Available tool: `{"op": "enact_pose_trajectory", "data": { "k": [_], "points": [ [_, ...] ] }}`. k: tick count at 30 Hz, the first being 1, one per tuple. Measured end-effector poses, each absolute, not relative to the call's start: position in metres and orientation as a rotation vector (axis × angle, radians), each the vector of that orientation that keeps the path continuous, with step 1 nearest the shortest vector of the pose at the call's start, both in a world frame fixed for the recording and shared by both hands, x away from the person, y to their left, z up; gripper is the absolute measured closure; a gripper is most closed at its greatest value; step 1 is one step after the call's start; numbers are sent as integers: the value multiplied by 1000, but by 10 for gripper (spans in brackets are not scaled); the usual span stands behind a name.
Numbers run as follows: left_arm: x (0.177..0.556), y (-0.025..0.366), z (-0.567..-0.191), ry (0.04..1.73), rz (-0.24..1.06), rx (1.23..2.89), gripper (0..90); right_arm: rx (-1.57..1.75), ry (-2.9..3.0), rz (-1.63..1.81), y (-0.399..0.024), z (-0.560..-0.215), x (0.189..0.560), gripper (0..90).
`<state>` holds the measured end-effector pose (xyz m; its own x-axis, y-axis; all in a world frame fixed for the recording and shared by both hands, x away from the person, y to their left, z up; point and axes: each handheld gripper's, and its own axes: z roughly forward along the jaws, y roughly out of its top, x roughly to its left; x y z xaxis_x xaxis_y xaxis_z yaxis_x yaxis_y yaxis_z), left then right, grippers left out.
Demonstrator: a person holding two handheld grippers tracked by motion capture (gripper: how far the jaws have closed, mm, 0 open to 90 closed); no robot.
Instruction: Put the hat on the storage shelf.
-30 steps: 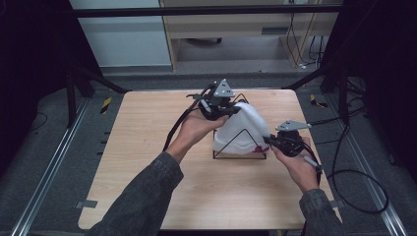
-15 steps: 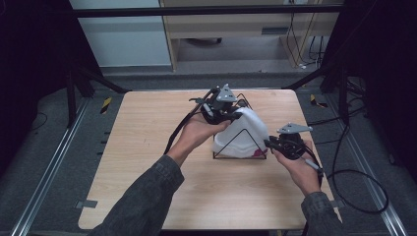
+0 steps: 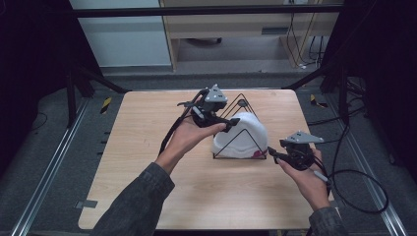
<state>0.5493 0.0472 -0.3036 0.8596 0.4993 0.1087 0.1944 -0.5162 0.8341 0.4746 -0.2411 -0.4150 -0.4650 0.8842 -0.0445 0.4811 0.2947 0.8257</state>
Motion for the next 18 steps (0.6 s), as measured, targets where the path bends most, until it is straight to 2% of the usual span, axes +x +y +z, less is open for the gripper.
{"op": "enact_pose_trajectory", "data": {
  "k": [3,4,5,6,12,18],
  "points": [
    [545,53,-302,512,423,2110,144,1220,2048,1063,-238,-414,467,342],
    [545,54,-302,511,414,2107,96,1221,2039,1062,-236,-412,462,276],
    [544,55,-302,506,405,2108,96,1221,2039,1062,-236,-412,462,276],
    [542,58,-301,501,411,2106,76,1231,2031,1070,-233,-411,458,231],
    [532,66,-301,504,396,2095,51,1222,2042,1079,-225,-408,441,125],
    [518,71,-302,475,417,2112,47,1176,2081,1088,-215,-407,427,86]
  ]
}}
